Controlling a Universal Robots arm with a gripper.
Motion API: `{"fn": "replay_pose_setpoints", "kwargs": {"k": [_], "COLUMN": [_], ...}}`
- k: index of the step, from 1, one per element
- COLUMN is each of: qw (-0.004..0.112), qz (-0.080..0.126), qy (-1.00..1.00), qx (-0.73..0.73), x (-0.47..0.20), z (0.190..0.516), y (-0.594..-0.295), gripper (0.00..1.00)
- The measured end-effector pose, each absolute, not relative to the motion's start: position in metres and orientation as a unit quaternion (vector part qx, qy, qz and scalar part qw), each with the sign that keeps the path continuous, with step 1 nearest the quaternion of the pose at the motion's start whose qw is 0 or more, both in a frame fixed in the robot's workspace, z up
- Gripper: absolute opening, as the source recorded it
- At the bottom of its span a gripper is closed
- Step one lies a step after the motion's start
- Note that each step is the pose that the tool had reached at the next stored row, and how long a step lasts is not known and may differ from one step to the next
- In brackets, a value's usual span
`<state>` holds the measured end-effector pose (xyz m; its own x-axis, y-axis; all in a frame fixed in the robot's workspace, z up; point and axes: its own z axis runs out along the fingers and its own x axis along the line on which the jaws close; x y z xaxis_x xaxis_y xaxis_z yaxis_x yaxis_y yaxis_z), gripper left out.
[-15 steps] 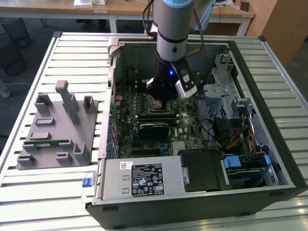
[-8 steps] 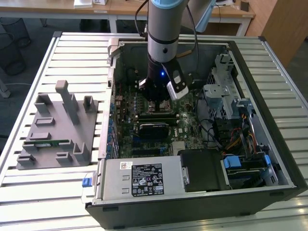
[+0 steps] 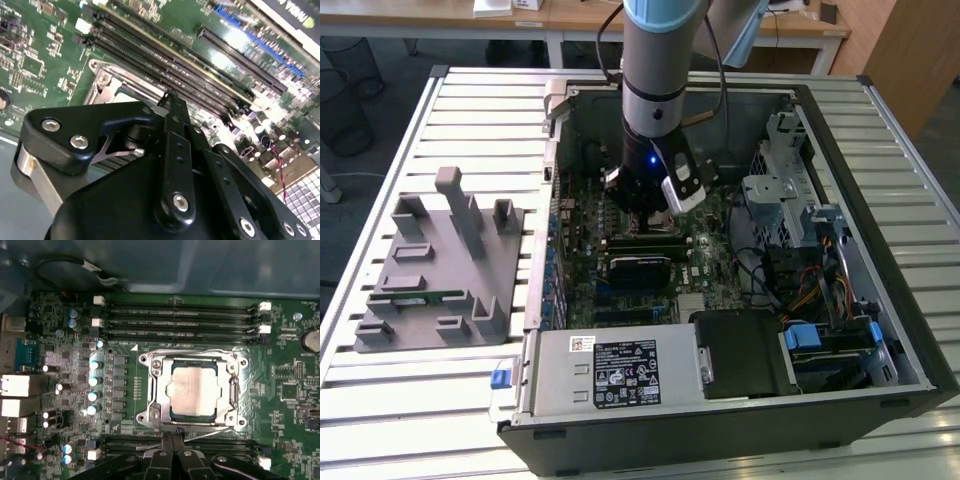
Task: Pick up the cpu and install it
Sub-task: 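Install the second cpu locking lever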
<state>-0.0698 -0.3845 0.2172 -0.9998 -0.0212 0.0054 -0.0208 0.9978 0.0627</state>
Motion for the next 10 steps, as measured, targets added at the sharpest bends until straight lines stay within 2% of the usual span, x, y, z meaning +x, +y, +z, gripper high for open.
{"fn": "replay_pose_setpoints", "kwargs": {"k": [10], "qw": [0.003], "qz": [-0.037], "qy": [-0.999], "qx": [0.010], "x": [-0.0782], "z": [0.2158], "y": [-0.3899], "gripper": [0.11]}}
